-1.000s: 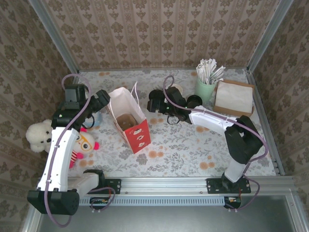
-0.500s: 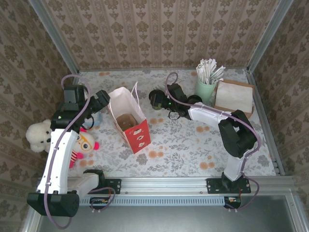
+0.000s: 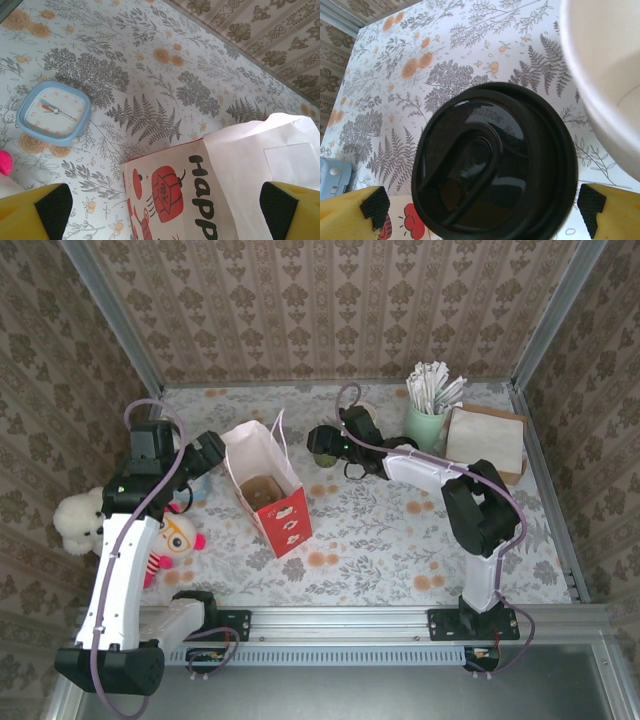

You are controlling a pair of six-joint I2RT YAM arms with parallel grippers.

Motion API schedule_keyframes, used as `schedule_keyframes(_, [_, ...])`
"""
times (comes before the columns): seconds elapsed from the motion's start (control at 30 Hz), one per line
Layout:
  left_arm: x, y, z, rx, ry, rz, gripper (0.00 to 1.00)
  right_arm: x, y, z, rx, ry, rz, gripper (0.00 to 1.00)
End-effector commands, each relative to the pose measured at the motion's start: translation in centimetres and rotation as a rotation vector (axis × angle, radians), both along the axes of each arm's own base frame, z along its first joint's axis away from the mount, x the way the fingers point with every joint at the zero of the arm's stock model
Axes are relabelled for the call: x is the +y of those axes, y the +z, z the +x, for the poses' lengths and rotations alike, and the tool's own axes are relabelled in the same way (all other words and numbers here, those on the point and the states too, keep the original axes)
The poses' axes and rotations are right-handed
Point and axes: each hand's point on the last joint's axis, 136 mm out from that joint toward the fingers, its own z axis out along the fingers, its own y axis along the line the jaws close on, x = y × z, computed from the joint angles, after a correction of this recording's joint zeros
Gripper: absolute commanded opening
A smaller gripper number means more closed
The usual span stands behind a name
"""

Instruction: Pack the takeout coffee

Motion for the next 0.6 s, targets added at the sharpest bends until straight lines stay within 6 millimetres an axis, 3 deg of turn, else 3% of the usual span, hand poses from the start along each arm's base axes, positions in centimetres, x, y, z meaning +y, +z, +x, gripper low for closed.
schedule_keyframes(0.0, [0.6, -0.1, -0.8, 0.005, 0.0, 0.038, 1.0, 0.2, 0.5, 1.1, -0.037, 0.024, -0.04, 1.0])
schedule_keyframes(0.27, [0.9, 0.0, -1.1, -0.002, 0.002, 0.056, 1.0, 0.0, -1.0, 1.8, -0.036, 0.129, -0.236, 1.0])
schedule_keyframes(0.57, [1.2, -0.1, -1.5, -0.011, 0.005, 0.076, 1.0, 0.5, -1.9, 2.3, -0.015, 0.198, -0.317, 1.0])
